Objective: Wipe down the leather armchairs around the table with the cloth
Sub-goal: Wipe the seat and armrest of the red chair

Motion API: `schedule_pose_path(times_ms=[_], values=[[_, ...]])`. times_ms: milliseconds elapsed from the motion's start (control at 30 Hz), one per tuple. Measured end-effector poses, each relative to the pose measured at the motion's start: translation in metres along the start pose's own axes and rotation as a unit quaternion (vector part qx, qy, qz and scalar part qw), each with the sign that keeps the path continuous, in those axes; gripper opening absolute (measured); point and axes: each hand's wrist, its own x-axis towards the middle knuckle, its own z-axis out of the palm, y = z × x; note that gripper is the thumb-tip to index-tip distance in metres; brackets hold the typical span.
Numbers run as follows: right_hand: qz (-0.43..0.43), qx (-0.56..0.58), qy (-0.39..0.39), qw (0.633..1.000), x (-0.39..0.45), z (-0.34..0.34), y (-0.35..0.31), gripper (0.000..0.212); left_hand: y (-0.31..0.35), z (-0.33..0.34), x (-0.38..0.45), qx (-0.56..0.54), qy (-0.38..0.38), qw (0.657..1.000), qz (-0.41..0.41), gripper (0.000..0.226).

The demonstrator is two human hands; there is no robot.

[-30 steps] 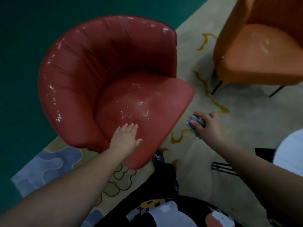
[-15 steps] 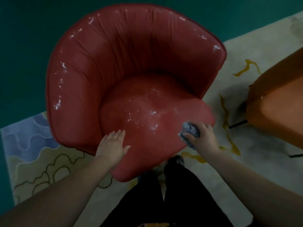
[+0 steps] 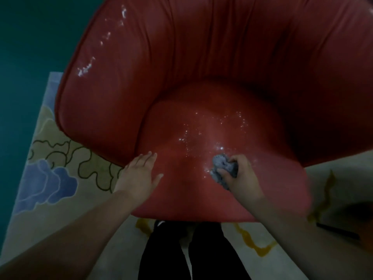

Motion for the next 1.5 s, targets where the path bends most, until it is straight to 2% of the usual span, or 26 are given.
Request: schedule_pose_path(times_ms=[100,200,333,533,633,700,767,833,867,933,1067,1133,1200,1233,1300,1400,1500], values=[[-0.028,0.035,0.007,0.999,0.024,0.017,0.016,0.026,0.016,0.026,0.017,-0.046,0.021,0.998,-0.022,0.068],[-0.062,0.060,0.046,0.995,0.053,0.034,0.026,0.027,0.025,0.056,0.039,-0.091,0.035,0.994,-0.049,0.067],[-0.092,0.106,0.064,0.988,0.103,0.052,0.031,0.028,0.024,0.084,0.075,-0.128,0.055,0.989,-0.052,0.067],[-0.153,0.133,0.093,0.975,0.182,0.069,0.018,0.031,0.014,0.084,0.123,-0.144,0.123,0.981,-0.038,0.064],[-0.178,0.112,0.119,0.970,0.224,0.079,0.010,0.027,0.011,0.078,0.145,-0.145,0.130,0.981,-0.026,0.061],[-0.189,0.079,0.079,0.976,0.252,0.087,0.008,0.034,0.008,0.076,0.157,-0.148,0.133,0.980,-0.025,0.060],[-0.206,-0.016,0.025,0.978,0.275,0.096,0.011,0.052,0.006,0.073,0.167,-0.154,0.136,0.979,-0.021,0.059],[-0.225,-0.102,0.041,0.968,0.282,0.105,0.017,0.065,0.004,0.073,0.174,-0.155,0.138,0.978,-0.020,0.060],[-0.237,-0.106,0.049,0.965,0.278,0.108,0.019,0.068,0.004,0.073,0.177,-0.157,0.139,0.978,-0.022,0.060],[-0.268,-0.084,0.014,0.960,0.255,0.112,0.028,0.068,0.004,0.074,0.179,-0.158,0.138,0.977,-0.030,0.059],[-0.342,-0.118,-0.105,0.927,0.199,0.103,0.051,0.061,0.012,0.074,0.177,-0.159,0.126,0.979,-0.037,0.059],[-0.345,-0.093,-0.109,0.927,0.198,0.093,0.051,0.053,0.017,0.072,0.176,-0.160,0.127,0.978,-0.033,0.059],[-0.321,-0.063,-0.049,0.944,0.223,0.072,0.048,0.037,0.022,0.070,0.179,-0.163,0.126,0.978,-0.027,0.058],[-0.299,-0.077,0.007,0.951,0.242,0.061,0.045,0.040,0.024,0.069,0.182,-0.165,0.125,0.978,-0.023,0.058],[-0.253,-0.109,0.054,0.960,0.279,0.044,0.046,0.052,0.030,0.067,0.192,-0.167,0.123,0.978,-0.017,0.057],[-0.193,-0.067,0.017,0.979,0.278,0.055,0.053,0.057,0.039,0.062,0.210,-0.168,0.130,0.977,-0.013,0.055],[-0.219,-0.042,-0.043,0.974,0.221,0.075,0.077,0.053,0.051,0.059,0.220,-0.164,0.135,0.977,-0.011,0.055]])
